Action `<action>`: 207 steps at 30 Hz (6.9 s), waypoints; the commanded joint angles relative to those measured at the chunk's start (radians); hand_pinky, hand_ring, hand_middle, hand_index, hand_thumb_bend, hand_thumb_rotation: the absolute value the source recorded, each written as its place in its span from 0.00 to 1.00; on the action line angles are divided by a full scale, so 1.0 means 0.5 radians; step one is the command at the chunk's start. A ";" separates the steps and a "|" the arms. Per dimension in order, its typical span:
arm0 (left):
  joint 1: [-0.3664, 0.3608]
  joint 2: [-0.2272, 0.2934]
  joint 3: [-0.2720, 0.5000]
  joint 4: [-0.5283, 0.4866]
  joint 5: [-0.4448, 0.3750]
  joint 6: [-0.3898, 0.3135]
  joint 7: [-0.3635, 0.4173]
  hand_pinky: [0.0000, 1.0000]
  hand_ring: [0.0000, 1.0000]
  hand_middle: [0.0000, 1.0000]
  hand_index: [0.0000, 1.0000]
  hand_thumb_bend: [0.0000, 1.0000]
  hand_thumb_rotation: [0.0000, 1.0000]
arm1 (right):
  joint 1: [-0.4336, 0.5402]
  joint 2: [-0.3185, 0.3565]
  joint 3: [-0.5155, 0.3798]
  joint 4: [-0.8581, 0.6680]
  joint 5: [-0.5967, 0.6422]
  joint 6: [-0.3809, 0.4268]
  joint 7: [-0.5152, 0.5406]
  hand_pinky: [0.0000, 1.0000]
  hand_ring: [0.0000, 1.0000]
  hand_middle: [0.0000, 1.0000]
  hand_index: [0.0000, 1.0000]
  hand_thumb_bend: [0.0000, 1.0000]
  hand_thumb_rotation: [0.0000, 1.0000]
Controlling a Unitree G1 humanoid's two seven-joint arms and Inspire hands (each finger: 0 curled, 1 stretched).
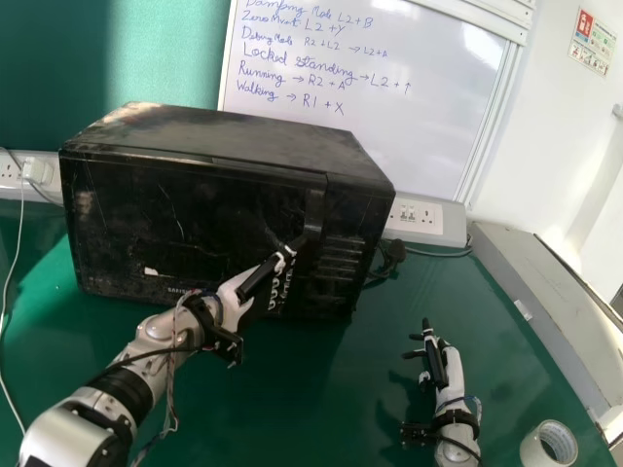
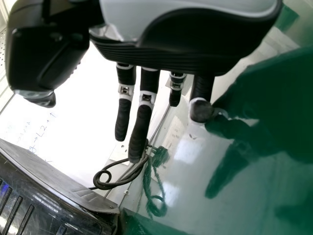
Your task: Open the door of oven
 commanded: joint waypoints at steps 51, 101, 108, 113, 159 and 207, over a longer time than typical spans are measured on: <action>-0.171 -0.150 0.075 0.072 -0.004 0.173 -0.310 0.57 0.71 0.86 0.89 1.00 0.94 | -0.003 0.087 0.009 0.064 -0.013 0.113 0.011 0.19 0.23 0.37 0.62 0.77 0.76; -0.054 -0.270 -0.061 -0.053 0.068 0.052 -0.223 0.16 0.24 0.37 0.53 0.94 0.91 | -0.011 0.077 0.018 0.069 -0.027 0.114 0.007 0.19 0.23 0.38 0.63 0.77 0.76; 0.007 -0.286 -0.040 -0.096 0.018 0.031 -0.227 0.15 0.22 0.32 0.48 0.96 0.89 | -0.014 0.080 0.010 0.071 -0.017 0.117 0.014 0.19 0.23 0.38 0.62 0.77 0.75; 0.063 -0.289 -0.050 -0.151 0.009 -0.006 -0.218 0.14 0.21 0.30 0.44 0.96 0.90 | -0.016 0.081 0.005 0.071 -0.012 0.118 0.021 0.19 0.23 0.37 0.61 0.77 0.75; 0.786 -0.294 -0.293 -1.472 -0.082 0.429 0.063 0.01 0.05 0.09 0.09 0.87 0.89 | -0.064 0.069 0.030 0.076 -0.040 0.158 0.000 0.19 0.23 0.37 0.61 0.77 0.77; 1.415 -0.042 -0.359 -2.460 -0.202 0.569 -0.093 0.00 0.04 0.09 0.09 0.85 0.80 | -0.097 0.045 0.064 0.081 -0.070 0.170 -0.021 0.20 0.24 0.38 0.61 0.77 0.79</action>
